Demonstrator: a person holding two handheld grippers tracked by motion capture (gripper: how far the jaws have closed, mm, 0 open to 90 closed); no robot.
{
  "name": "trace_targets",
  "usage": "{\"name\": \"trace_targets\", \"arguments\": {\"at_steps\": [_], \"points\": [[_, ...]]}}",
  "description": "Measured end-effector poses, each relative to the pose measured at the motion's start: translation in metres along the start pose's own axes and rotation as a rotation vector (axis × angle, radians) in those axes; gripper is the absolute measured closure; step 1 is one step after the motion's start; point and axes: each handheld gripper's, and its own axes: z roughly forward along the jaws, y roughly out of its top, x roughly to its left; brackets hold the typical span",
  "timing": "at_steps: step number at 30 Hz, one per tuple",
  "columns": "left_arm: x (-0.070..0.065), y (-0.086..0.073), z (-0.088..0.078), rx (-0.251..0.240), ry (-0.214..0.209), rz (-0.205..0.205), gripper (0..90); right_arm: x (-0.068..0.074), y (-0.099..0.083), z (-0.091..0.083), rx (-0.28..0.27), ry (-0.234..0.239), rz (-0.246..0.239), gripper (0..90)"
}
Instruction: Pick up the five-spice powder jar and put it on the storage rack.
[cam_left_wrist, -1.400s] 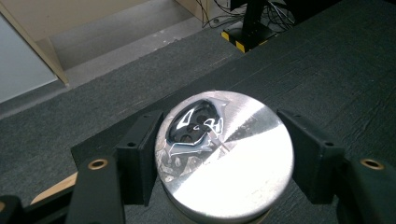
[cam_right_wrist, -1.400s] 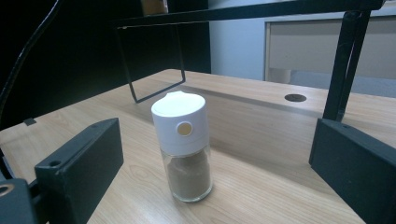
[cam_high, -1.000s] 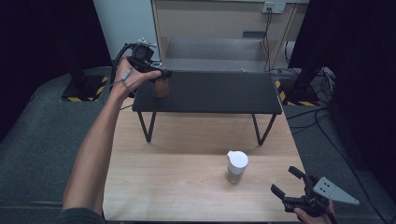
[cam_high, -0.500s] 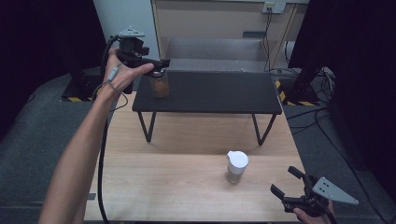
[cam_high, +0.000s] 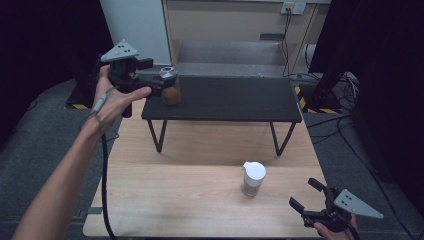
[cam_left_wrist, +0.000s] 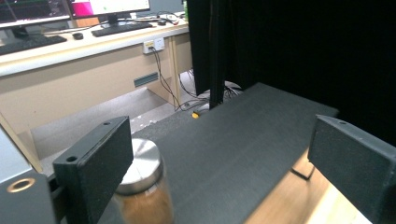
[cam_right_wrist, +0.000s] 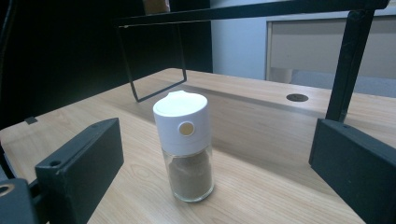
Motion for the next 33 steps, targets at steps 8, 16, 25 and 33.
{"name": "trace_targets", "arguments": {"at_steps": [8, 16, 25, 33], "points": [[-0.015, -0.024, -0.024, -0.038, -0.068, 0.023, 4.4, 0.001, 0.001, 0.001, 0.004, -0.004, -0.005, 3.3], [-0.029, -0.043, -0.033, -0.044, -0.118, 0.051, 3.9, 0.001, 0.001, 0.002, 0.005, -0.005, -0.005, 3.4], [-0.038, -0.074, -0.043, -0.058, -0.139, 0.078, 3.8, 0.002, 0.001, 0.003, 0.008, -0.003, -0.007, 3.4], [-0.050, -0.106, -0.046, -0.024, -0.119, 0.116, 3.7, 0.002, 0.001, 0.003, 0.008, -0.005, -0.006, 3.4]]}}
